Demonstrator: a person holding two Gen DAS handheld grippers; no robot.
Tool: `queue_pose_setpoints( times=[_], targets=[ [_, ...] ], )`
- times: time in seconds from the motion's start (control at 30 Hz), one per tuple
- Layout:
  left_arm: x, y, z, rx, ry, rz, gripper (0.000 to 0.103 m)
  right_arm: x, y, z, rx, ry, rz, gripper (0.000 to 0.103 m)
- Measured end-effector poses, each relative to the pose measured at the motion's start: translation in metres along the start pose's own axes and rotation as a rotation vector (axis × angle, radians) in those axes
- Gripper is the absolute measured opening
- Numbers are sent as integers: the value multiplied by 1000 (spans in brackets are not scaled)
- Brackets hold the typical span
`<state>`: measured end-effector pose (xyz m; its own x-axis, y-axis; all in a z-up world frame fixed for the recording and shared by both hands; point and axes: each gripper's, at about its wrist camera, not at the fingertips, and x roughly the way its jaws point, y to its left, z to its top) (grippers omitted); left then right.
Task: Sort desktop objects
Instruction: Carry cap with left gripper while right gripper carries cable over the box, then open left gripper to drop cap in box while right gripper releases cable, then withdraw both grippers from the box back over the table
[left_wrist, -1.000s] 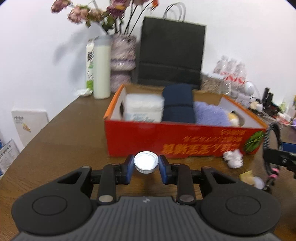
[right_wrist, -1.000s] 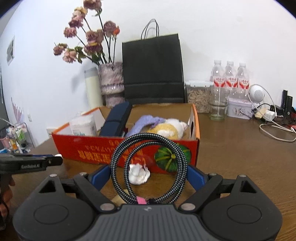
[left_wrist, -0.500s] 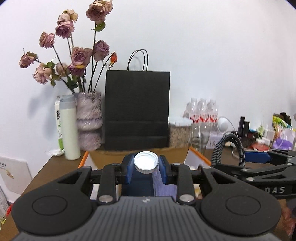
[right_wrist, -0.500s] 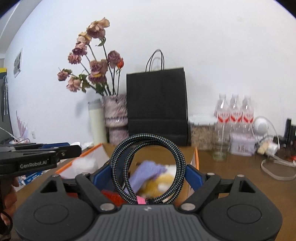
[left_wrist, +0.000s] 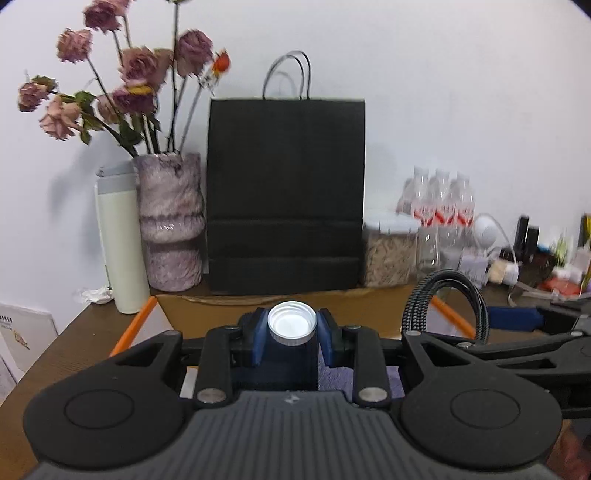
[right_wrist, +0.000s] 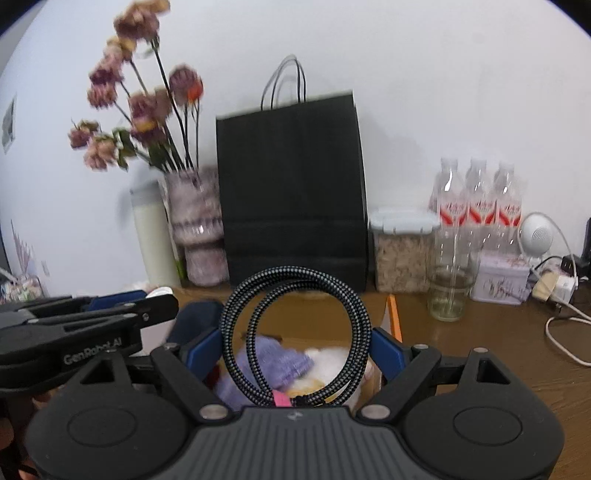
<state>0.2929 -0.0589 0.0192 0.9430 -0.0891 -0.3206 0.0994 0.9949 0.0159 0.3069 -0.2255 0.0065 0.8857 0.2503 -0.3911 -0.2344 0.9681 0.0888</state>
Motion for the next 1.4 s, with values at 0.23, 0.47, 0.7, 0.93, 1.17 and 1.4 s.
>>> queue_pose_setpoints(
  times=[0.23, 0.47, 0.7, 0.93, 1.17, 1.4],
  targets=[
    [15, -5, -15, 74, 16, 41, 29, 17, 2, -14, -50, 44, -2, 85],
    [15, -10, -22, 108, 6, 49, 33, 20, 1, -20, -35, 63, -3, 90],
    [1, 2, -18, 43, -56, 128, 95, 11, -5, -18, 10, 29, 8, 103],
    [-15, 4, -15, 43, -110, 125, 103, -3, 4, -22, -20, -14, -1, 103],
    [-33, 1, -20, 34, -136, 123, 103, -24, 14, -32, -67, -28, -35, 103],
    [-58, 6, -29, 9, -104, 89, 103, -57, 13, -45, -74, -30, -74, 103]
  ],
)
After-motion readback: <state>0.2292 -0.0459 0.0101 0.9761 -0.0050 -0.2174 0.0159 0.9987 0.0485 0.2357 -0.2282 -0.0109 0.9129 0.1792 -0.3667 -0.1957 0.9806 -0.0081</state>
